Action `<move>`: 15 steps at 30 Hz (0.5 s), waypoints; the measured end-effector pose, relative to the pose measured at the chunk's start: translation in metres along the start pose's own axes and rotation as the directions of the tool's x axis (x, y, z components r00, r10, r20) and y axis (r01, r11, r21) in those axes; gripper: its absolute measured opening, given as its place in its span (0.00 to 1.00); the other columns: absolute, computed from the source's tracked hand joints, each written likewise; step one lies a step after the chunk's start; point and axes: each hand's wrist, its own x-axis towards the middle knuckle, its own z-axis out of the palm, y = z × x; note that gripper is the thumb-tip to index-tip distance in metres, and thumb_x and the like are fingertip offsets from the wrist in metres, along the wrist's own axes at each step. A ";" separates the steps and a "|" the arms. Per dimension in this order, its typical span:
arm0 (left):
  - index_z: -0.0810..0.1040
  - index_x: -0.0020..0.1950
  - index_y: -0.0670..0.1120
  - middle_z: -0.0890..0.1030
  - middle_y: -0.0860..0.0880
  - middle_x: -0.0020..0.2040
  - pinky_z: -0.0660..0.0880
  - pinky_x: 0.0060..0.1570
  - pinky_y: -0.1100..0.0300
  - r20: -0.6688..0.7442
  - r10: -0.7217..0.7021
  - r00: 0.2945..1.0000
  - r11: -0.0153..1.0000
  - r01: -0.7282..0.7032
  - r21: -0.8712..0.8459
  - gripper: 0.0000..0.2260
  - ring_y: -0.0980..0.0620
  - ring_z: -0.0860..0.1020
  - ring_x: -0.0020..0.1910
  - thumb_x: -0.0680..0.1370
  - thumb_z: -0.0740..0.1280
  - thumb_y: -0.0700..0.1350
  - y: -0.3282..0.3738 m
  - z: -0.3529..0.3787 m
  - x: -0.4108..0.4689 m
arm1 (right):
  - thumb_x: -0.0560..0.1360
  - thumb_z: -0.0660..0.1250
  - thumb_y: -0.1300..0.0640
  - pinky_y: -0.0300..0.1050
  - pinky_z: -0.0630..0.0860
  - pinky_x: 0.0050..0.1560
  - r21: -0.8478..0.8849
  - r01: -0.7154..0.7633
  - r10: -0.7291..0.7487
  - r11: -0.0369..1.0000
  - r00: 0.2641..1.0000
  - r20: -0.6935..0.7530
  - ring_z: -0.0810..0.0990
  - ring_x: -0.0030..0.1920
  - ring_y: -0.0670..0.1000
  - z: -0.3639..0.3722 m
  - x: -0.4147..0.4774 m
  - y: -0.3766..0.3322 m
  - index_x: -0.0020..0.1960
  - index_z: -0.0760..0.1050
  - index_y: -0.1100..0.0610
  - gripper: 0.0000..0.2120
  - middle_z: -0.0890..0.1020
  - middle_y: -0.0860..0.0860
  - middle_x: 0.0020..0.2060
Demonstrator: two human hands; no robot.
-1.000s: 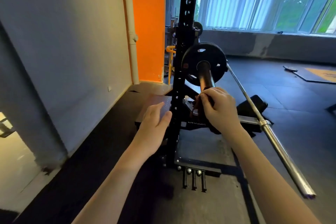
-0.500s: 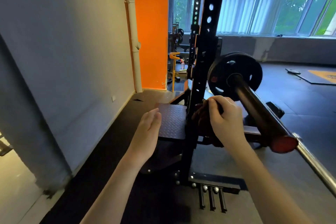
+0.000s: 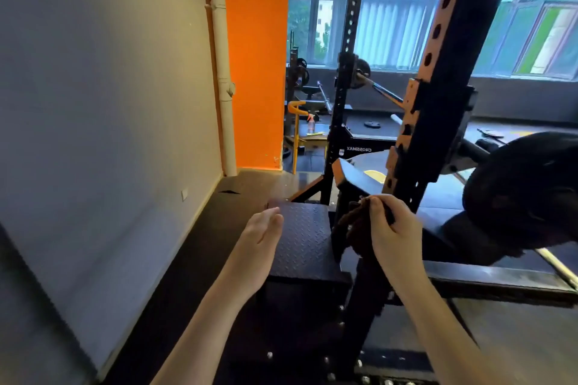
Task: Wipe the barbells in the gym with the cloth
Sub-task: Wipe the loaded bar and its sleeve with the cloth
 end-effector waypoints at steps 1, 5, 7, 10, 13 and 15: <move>0.62 0.76 0.51 0.65 0.60 0.66 0.57 0.63 0.66 0.015 0.015 1.000 1.000 -0.014 -0.011 0.28 0.65 0.61 0.65 0.80 0.47 0.61 -0.014 -0.011 0.017 | 0.81 0.62 0.59 0.48 0.77 0.48 0.002 -0.023 0.023 1.000 0.999 -0.024 0.81 0.45 0.49 0.020 0.005 0.001 0.46 0.79 0.52 0.09 0.81 0.48 0.40; 0.65 0.75 0.49 0.66 0.59 0.67 0.59 0.69 0.62 0.095 0.078 0.992 0.995 -0.072 -0.070 0.31 0.62 0.64 0.68 0.77 0.47 0.64 -0.075 -0.059 0.085 | 0.81 0.62 0.61 0.41 0.75 0.50 -0.031 -0.148 0.140 0.989 0.975 -0.171 0.80 0.47 0.50 0.103 0.011 0.004 0.46 0.79 0.53 0.09 0.82 0.51 0.43; 0.68 0.73 0.48 0.69 0.56 0.69 0.60 0.72 0.58 0.158 0.094 0.983 0.993 -0.080 -0.093 0.35 0.60 0.66 0.69 0.77 0.46 0.69 -0.103 -0.083 0.120 | 0.81 0.62 0.61 0.31 0.71 0.48 -0.086 -0.229 0.205 0.969 0.952 -0.228 0.80 0.47 0.50 0.140 0.014 0.002 0.48 0.79 0.54 0.08 0.82 0.52 0.44; 0.76 0.54 0.43 0.76 0.48 0.53 0.67 0.59 0.65 0.250 0.135 0.959 0.989 -0.117 -0.089 0.37 0.56 0.73 0.50 0.76 0.44 0.73 -0.122 -0.107 0.176 | 0.81 0.62 0.61 0.35 0.72 0.51 -0.143 -0.298 0.245 0.944 0.921 -0.304 0.80 0.48 0.50 0.172 0.027 -0.005 0.50 0.80 0.59 0.08 0.82 0.52 0.45; 0.71 0.51 0.48 0.72 0.48 0.48 0.65 0.48 0.73 0.303 0.175 0.937 0.978 -0.130 -0.162 0.20 0.61 0.69 0.43 0.81 0.48 0.61 -0.114 -0.107 0.227 | 0.81 0.61 0.60 0.35 0.72 0.50 -0.225 -0.324 0.222 0.919 0.897 -0.383 0.80 0.47 0.50 0.182 0.046 -0.008 0.51 0.80 0.60 0.09 0.82 0.53 0.45; 0.72 0.59 0.52 0.73 0.56 0.52 0.63 0.52 0.75 0.339 0.234 0.911 0.961 -0.163 -0.225 0.12 0.67 0.70 0.50 0.83 0.52 0.54 -0.108 -0.094 0.256 | 0.81 0.61 0.59 0.26 0.69 0.48 -0.280 -0.341 0.197 0.897 0.878 -0.437 0.79 0.45 0.47 0.185 0.060 -0.007 0.51 0.81 0.60 0.10 0.82 0.52 0.44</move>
